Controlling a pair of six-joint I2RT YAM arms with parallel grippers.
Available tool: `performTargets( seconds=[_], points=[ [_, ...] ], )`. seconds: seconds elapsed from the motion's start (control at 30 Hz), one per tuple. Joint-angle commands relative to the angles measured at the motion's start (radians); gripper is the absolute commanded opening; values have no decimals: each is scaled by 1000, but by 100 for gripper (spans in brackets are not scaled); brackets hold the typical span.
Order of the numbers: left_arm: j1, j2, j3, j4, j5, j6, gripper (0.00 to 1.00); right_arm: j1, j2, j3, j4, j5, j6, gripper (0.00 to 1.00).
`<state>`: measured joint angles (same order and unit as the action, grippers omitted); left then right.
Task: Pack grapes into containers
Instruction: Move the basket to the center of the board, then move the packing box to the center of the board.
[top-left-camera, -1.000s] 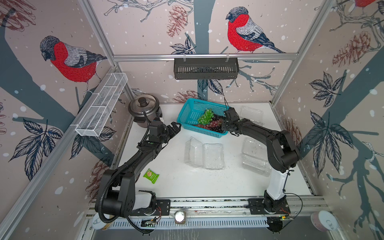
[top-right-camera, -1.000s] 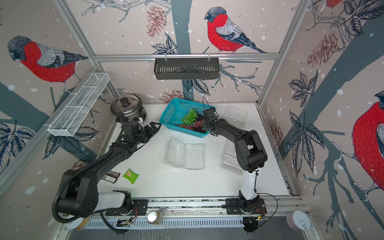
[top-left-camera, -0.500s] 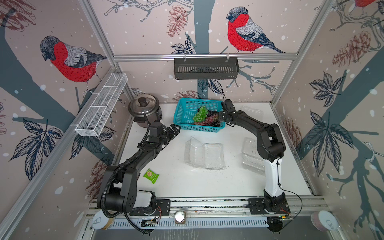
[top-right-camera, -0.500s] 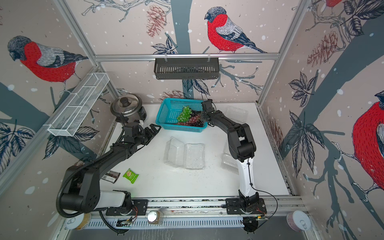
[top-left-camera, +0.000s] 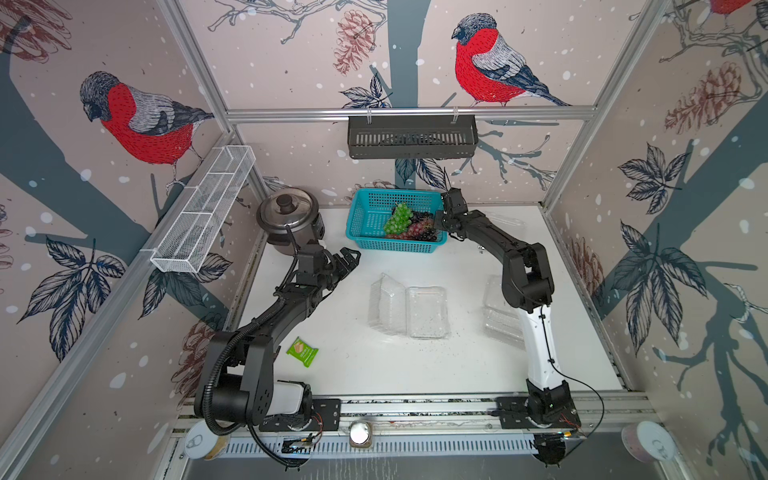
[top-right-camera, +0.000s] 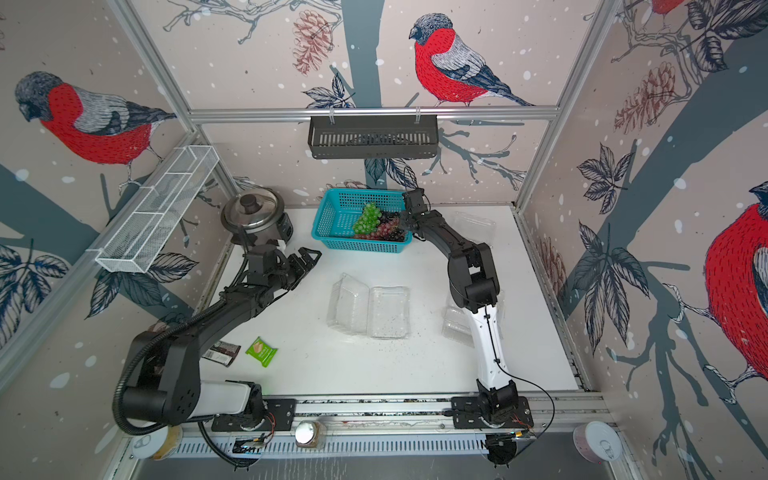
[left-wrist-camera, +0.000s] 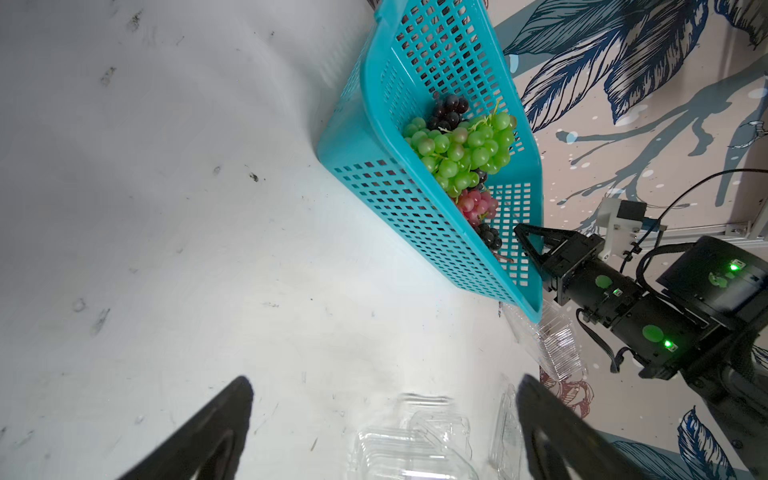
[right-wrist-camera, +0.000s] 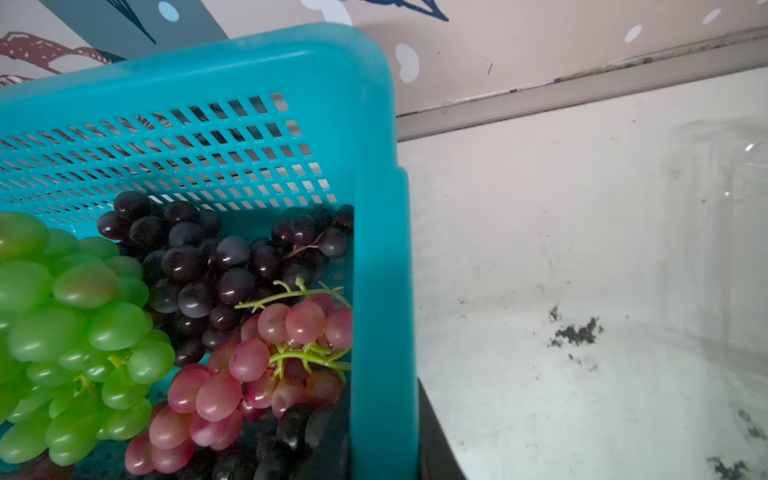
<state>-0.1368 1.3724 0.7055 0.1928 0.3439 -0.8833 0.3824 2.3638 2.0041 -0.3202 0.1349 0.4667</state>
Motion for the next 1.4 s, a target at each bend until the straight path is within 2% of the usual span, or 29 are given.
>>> performTargets(
  seconds=[0.0, 0.23, 0.4, 0.5, 0.6, 0.77, 0.9, 0.97, 1.07, 1.27, 1.37],
  points=[
    [2, -2, 3, 14, 15, 5, 98, -1, 40, 51, 33, 10, -79, 10],
    [2, -6, 6, 0, 21, 11, 98, -12, 67, 99, 28, 0, -136, 20],
    [2, -21, 22, -35, 41, 24, 98, -21, 5, 104, -15, -32, -115, 53],
    [-3, -45, 38, -62, 60, 37, 98, -16, -70, 78, -49, -37, -105, 68],
    [-20, -73, 54, -108, 63, 62, 98, 1, -197, -42, -53, -24, -99, 79],
    [-65, -114, 61, -170, 72, 105, 98, 65, -457, -383, -24, 13, -90, 100],
    [-92, -149, 53, -218, 67, 144, 98, 142, -594, -642, -52, 45, -68, 100],
    [-100, -166, 37, -230, 58, 153, 98, 179, -622, -738, -77, 36, -62, 100],
    [-109, -190, 2, -215, 62, 150, 98, 236, -642, -838, -92, 88, -39, 100],
    [-126, -205, -33, -193, 87, 125, 98, 295, -608, -902, -115, 98, 2, 96],
    [-148, -205, -28, -204, 86, 119, 98, 316, -571, -901, -122, 112, 22, 87]
  ],
)
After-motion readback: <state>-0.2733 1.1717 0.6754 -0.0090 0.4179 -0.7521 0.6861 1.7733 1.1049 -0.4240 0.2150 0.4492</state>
